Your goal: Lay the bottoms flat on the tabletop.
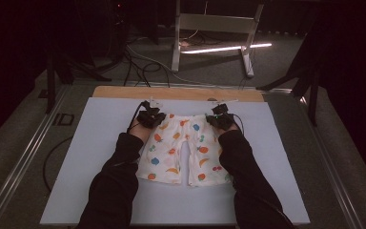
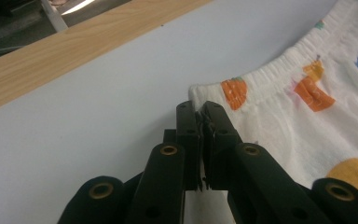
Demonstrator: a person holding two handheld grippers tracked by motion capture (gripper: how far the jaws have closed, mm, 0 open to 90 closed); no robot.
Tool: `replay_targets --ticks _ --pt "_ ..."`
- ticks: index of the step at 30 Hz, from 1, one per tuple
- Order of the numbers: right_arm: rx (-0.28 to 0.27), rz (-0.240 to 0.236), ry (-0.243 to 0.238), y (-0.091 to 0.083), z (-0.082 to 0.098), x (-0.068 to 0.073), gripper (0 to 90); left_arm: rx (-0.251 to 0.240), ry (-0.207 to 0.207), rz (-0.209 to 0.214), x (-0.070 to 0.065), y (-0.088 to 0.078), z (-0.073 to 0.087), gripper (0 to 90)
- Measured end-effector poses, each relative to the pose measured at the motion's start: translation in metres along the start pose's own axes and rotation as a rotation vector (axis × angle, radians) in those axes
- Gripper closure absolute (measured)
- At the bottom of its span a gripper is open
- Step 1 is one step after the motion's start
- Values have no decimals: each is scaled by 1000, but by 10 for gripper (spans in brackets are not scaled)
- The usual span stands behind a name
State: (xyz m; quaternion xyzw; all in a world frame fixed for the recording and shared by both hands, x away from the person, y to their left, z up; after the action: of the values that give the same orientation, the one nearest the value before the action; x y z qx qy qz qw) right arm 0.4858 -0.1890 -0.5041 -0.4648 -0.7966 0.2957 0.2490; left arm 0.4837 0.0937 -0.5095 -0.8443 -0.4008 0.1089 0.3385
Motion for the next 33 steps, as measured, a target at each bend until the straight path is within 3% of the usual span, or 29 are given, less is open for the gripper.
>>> replay_targets --ticks 2,3,5,6,7,8,9,11,18,19,20,22,25,27,33 --pt "9 -5 -3 1 0 0 824 5 -11 -7 1 0 0 833" --pt "6 -10 0 1 -1 0 725 13 -32 -7 2 -1 -1 725" --pt "-18 -10 4 -3 -3 -1 623 19 -62 -3 3 -5 -4 422" --pt "-18 -10 4 -3 -3 -1 623 19 -62 -3 3 -5 -4 355" --pt "-20 -28 8 -6 -4 -1 528 6 -70 0 3 -11 -6 355" --pt "-17 -40 -3 -11 -7 0 460 1 -69 35 4 -15 -7 199" --pt "-16 -40 -12 -14 -8 2 442 -1 -70 37 4 -18 -8 132" --pt "-13 -59 -23 -19 -9 5 451 -29 -82 46 4 -28 -10 99" --pt "2 -102 -85 -35 -1 19 538 -56 -79 82 1 -59 -4 31" --pt "4 -114 -99 -37 2 22 557 -73 -80 93 -2 -71 2 31" --pt "12 -133 -121 -42 8 28 654 -84 -77 95 -3 -76 5 32" --pt "33 -153 -143 -44 15 33 755 -99 -74 101 -5 -86 12 39" --pt "65 -139 -216 -44 23 39 897 -117 -69 104 -10 -102 25 38" --pt "83 -128 -249 -40 27 41 899 -124 -67 105 -14 -111 35 37" --pt "116 -87 -238 -23 32 35 899 -134 -74 115 -23 -129 62 34"
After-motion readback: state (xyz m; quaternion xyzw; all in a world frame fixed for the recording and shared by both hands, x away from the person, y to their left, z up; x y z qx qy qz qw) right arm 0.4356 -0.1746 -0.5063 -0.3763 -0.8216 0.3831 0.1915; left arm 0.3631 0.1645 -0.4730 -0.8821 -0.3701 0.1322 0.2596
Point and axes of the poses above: each handheld gripper's, and its own axes: y roughly forward along the jaws, z roughly out of its underside, x roughly to its left, the point moved 1 cm from there along y, roughly forward along the jaws, and after that the axes turned 4 degrees about y, right-handed, at the moved point
